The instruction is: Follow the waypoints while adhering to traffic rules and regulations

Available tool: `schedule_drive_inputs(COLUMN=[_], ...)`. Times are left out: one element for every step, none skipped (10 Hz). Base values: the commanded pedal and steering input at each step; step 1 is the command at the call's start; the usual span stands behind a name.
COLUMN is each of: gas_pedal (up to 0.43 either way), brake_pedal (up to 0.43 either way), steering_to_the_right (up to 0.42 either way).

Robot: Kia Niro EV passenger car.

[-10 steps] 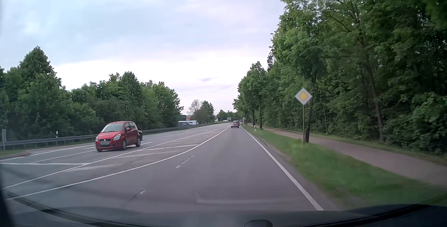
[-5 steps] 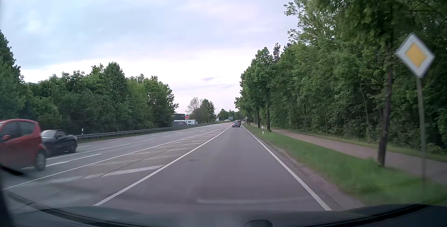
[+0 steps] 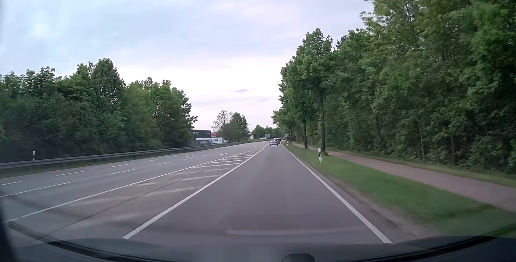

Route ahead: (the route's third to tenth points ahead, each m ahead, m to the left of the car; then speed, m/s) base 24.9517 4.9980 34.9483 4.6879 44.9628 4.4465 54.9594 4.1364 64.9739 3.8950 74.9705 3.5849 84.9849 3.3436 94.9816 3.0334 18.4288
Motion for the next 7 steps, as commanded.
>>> schedule_drive_inputs(gas_pedal=[0.24, 0.228, 0.22, 0.197, 0.169, 0.118, 0.0], brake_pedal=[0.0, 0.0, 0.0, 0.0, 0.0, 0.0, 0.0], steering_to_the_right=[-0.002, -0.002, -0.002, -0.002, -0.001, 0.0, 0.001])
